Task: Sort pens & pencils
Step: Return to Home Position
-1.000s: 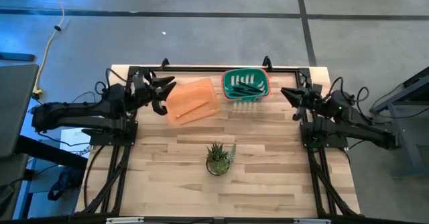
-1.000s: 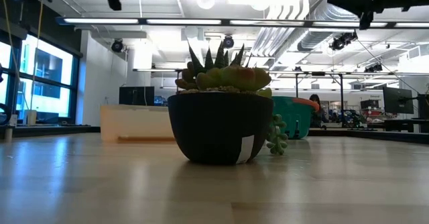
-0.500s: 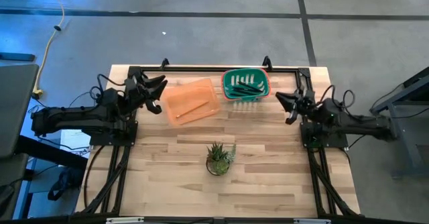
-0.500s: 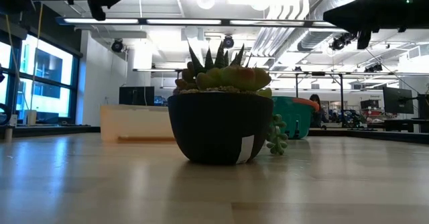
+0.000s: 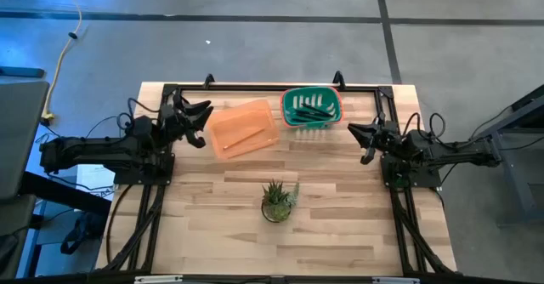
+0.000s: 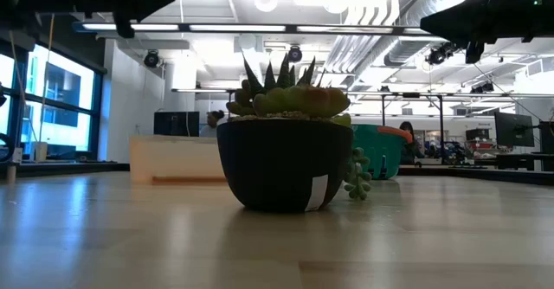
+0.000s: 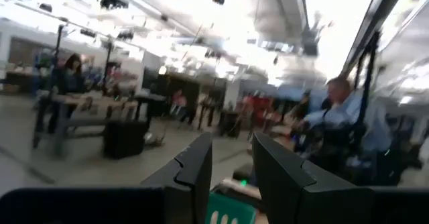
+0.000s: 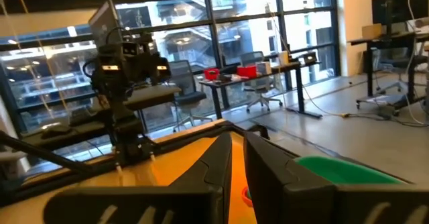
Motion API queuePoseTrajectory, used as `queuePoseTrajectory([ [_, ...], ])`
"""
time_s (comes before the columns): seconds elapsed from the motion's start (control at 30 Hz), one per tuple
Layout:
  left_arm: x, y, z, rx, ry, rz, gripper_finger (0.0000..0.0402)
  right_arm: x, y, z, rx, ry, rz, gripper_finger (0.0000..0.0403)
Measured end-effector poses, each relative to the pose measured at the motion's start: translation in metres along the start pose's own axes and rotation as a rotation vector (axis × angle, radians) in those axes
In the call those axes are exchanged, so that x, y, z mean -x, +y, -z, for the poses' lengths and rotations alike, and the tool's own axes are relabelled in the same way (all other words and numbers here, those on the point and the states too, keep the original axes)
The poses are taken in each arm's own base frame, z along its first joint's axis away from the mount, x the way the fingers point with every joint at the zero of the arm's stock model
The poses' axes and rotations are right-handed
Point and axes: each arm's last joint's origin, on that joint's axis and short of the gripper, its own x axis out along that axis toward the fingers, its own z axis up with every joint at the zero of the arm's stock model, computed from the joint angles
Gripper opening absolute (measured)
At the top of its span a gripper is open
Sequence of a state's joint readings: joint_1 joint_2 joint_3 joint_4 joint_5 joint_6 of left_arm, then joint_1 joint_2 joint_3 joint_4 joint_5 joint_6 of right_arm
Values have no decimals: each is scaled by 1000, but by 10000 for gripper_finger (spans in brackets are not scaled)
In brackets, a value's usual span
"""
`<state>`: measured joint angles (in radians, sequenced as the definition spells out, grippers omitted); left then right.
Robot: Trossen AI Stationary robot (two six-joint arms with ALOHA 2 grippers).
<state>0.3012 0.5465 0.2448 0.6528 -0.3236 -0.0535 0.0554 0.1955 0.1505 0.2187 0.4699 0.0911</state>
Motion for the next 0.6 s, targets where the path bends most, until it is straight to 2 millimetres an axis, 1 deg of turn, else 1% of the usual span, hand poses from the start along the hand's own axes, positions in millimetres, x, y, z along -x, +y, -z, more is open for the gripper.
queuePoseTrajectory([
  [0.13,18,5,18,59,-76,73,95,0,0,1,-2,12,10,32],
  [0.27,30,8,29,92,-106,138,95,0,0,1,-5,9,10,32],
  [0.43,31,8,32,93,-88,138,95,0,0,1,-8,9,10,32],
  [0.6,31,9,32,94,-87,102,95,0,-1,1,-8,9,11,32],
])
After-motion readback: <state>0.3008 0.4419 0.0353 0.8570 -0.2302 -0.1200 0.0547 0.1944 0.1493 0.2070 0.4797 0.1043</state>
